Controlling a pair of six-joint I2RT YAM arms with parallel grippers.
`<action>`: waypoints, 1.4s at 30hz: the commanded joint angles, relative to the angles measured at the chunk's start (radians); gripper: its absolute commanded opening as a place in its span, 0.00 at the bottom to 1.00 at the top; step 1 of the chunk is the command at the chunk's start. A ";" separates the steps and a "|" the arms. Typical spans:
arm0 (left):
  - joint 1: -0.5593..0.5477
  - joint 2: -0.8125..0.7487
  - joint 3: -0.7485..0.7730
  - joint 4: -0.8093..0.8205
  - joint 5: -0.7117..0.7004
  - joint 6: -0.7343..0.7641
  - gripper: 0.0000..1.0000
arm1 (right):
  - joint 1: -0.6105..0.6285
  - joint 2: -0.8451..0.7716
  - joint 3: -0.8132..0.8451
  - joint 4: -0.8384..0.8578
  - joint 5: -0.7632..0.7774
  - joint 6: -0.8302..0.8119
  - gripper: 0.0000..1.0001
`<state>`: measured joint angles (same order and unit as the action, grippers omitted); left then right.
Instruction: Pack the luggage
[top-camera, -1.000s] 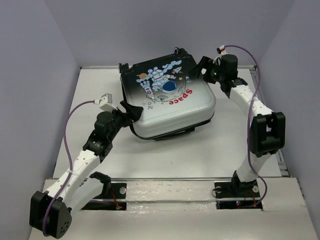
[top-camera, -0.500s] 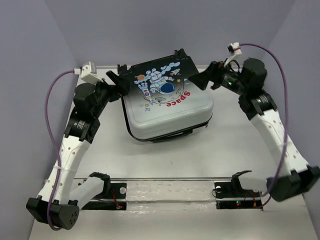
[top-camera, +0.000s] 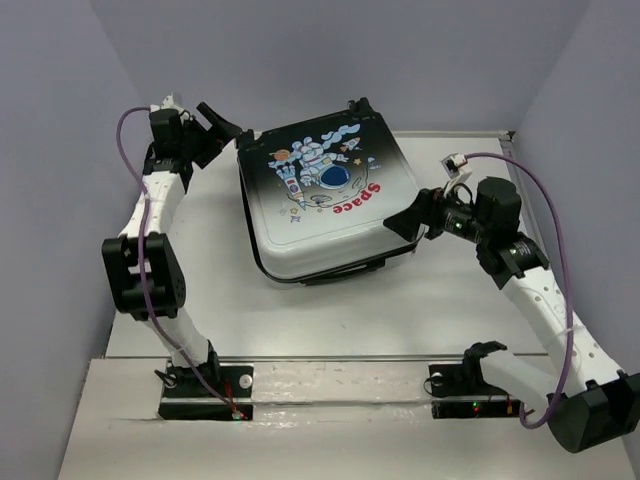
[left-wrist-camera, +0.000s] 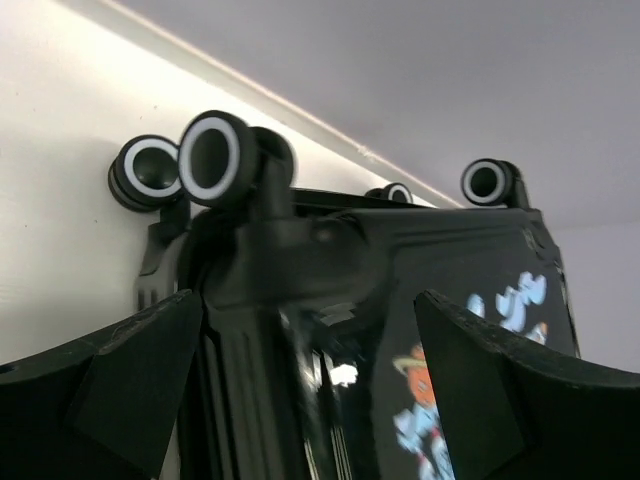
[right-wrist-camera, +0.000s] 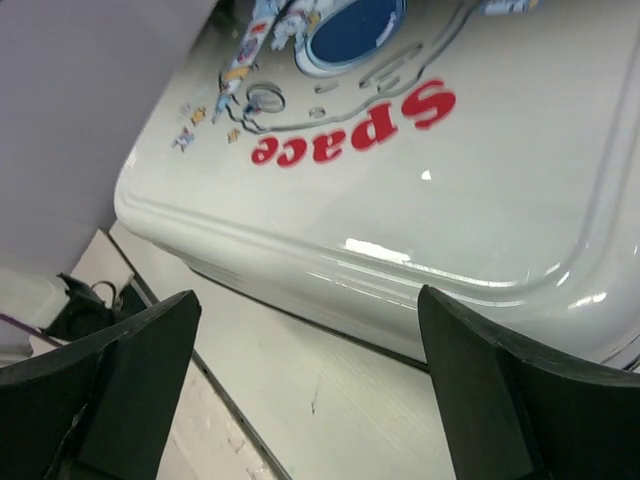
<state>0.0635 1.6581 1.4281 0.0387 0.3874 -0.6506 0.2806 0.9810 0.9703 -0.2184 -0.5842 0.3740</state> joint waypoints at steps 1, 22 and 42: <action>0.027 0.145 0.172 0.062 0.198 -0.093 0.99 | -0.004 -0.062 -0.024 0.008 -0.052 -0.032 0.96; -0.036 0.664 0.511 0.372 0.334 -0.473 0.97 | -0.004 -0.030 -0.108 0.019 -0.063 -0.027 0.97; -0.027 0.407 0.715 0.294 0.294 -0.535 0.06 | -0.004 -0.041 -0.170 0.073 -0.009 0.025 1.00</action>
<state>0.0620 2.3566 1.9877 0.1703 0.5678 -1.1172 0.2813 0.9344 0.8227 -0.1921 -0.6685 0.4076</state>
